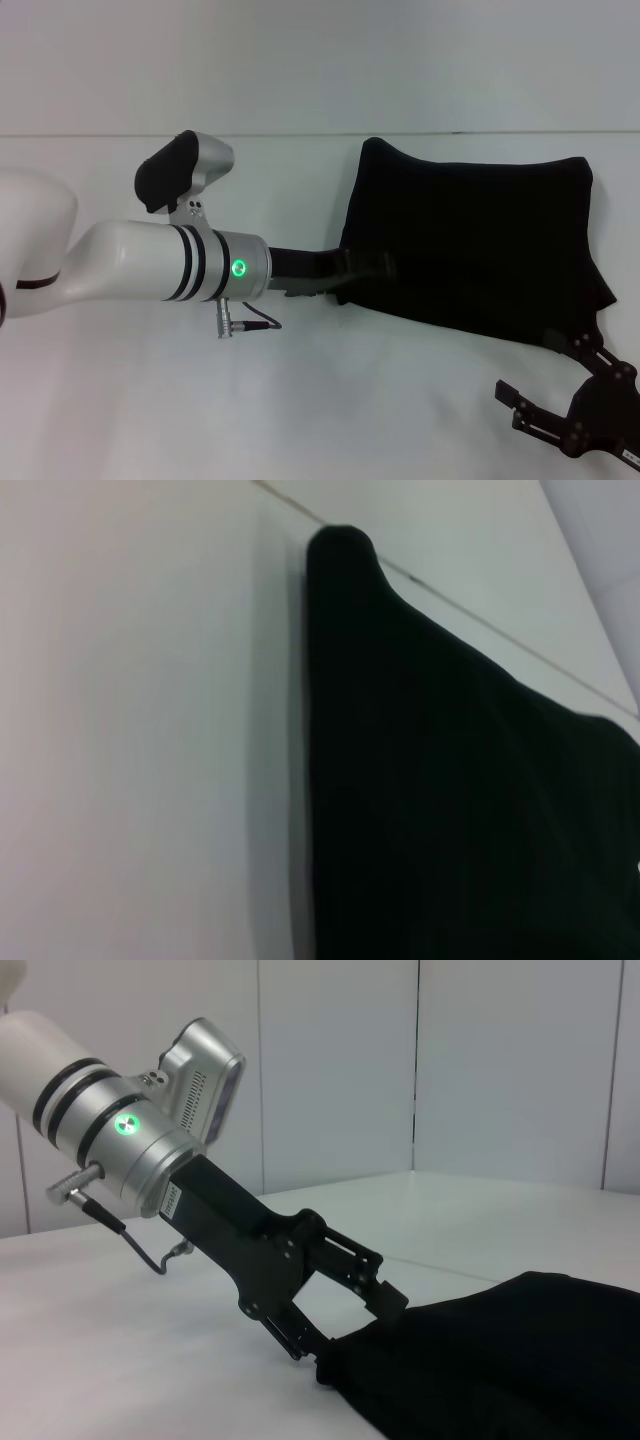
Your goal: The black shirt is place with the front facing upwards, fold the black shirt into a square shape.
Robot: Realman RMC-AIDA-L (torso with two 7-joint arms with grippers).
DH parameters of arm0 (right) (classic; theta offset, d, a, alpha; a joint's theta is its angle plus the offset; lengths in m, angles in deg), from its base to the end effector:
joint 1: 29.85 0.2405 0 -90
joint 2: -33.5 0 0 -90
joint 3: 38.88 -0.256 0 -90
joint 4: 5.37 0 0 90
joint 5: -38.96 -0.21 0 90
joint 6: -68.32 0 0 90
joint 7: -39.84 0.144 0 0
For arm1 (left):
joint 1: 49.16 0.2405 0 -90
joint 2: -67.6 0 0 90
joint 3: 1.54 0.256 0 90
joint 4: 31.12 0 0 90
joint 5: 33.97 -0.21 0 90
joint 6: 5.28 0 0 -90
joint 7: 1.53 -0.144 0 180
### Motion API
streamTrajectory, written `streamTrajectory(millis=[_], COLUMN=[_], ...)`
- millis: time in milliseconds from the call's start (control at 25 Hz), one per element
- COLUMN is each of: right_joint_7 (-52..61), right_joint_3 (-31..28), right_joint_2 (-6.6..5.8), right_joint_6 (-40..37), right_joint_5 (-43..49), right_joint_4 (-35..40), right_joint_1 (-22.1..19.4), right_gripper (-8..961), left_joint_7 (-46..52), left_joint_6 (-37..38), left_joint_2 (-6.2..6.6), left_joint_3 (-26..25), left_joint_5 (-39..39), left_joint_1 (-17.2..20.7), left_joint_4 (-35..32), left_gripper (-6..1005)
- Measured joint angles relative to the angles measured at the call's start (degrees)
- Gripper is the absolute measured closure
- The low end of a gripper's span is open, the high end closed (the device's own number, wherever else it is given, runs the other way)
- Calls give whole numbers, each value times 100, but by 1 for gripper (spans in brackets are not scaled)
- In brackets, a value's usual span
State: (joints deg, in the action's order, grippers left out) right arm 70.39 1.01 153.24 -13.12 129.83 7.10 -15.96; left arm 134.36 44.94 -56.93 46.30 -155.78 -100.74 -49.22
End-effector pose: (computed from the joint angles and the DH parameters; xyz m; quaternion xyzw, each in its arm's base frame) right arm 0.3468 0.2299 -0.0462 -0.8812 0.1727 0.2713 0.3465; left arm -0.2001 0.3997 -0.1139 -0.7562 -0.6221 -0.1557 0.1297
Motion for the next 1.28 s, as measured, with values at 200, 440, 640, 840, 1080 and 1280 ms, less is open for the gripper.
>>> streamTrajectory(millis=[200, 440, 640, 840, 1080, 1280], right_joint_7=[4, 4, 4, 4, 4, 4], right_joint_3=[2, -8, -6, -7, -8, -23], right_joint_2=[-4, -13, -13, -10, -6, -4], right_joint_6=[-7, -45, -57, -64, -65, -65], right_joint_5=[0, 0, 0, 0, 0, 0], right_joint_4=[1, 10, 21, 27, 33, 36], right_joint_1=[0, -11, -15, -10, 4, 11], right_gripper=[6, 6, 6, 6, 6, 6], left_joint_7=[-384, -458, -473, -475, -513, -555], left_joint_6=[-2, -208, -263, -275, -269, -251], left_joint_2=[-4, -15, -18, -18, -18, -18], left_joint_3=[142, 458, 444, 459, 454, 431], left_joint_5=[86, 139, 168, 197, 212, 229], left_joint_1=[-13, -15, 19, 27, 27, 55], left_joint_4=[-12, 26, 23, 28, 20, 21], left_gripper=[95, 141, 254, 569, 800, 895])
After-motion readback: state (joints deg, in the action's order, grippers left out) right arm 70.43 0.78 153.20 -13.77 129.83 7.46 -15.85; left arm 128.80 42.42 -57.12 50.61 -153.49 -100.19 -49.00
